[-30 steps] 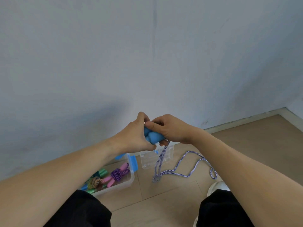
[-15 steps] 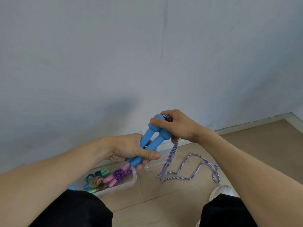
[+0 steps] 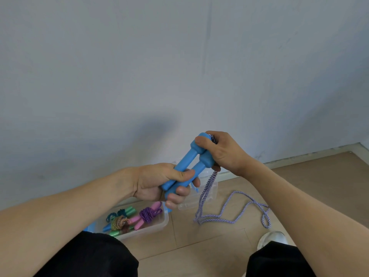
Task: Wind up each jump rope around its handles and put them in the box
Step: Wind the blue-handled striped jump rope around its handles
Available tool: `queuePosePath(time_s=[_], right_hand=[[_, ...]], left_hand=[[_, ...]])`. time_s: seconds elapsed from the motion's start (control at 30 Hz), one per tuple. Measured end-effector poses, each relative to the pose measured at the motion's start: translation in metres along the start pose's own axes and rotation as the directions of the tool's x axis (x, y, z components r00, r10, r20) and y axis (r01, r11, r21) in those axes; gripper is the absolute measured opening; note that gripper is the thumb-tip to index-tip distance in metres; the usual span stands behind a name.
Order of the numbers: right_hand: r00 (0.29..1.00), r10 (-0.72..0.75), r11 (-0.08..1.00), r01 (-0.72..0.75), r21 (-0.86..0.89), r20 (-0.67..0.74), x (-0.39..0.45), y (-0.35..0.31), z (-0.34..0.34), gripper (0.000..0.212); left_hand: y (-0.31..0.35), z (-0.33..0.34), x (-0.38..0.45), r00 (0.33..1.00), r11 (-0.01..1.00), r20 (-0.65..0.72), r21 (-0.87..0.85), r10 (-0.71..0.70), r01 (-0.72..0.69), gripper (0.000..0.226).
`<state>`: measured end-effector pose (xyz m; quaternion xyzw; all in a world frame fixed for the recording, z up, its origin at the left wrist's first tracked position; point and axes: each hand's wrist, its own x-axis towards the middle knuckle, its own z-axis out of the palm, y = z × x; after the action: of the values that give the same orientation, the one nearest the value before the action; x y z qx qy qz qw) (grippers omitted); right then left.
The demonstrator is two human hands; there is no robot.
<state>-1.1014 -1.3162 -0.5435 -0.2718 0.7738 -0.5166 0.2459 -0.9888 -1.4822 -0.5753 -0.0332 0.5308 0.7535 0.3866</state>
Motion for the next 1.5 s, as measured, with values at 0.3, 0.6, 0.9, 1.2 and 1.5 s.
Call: queuePosePath(time_s=[0.3, 0.6, 0.9, 1.2, 1.5], right_hand=[[0.998, 0.027, 0.998, -0.024, -0.053, 0.051, -0.002, 0.003, -0.001, 0.03], [0.997, 0.02, 0.995, -0.012, -0.095, 0.076, 0.003, 0.007, -0.002, 0.044], [0.998, 0.01, 0.994, -0.002, -0.107, 0.068, 0.004, 0.011, 0.001, 0.039], [0.997, 0.04, 0.995, -0.033, -0.099, 0.073, 0.006, 0.009, 0.002, 0.045], [0.988, 0.142, 0.97, -0.149, 0.19, 0.053, 0.009, 0.002, -0.004, 0.049]], left_hand=[[0.003, 0.001, 0.0, 0.995, 0.994, 0.025, 0.063, -0.093, 0.092, 0.022], [0.001, -0.002, 0.003, 0.997, 0.998, -0.06, 0.027, -0.051, 0.053, 0.021], [0.002, -0.002, 0.002, 0.993, 0.996, -0.103, 0.065, -0.055, 0.062, 0.023], [0.006, 0.002, -0.001, 0.98, 0.995, -0.182, 0.035, -0.085, 0.093, 0.025], [0.011, -0.002, -0.008, 1.0, 0.997, -0.007, -0.073, -0.01, 0.009, 0.024]])
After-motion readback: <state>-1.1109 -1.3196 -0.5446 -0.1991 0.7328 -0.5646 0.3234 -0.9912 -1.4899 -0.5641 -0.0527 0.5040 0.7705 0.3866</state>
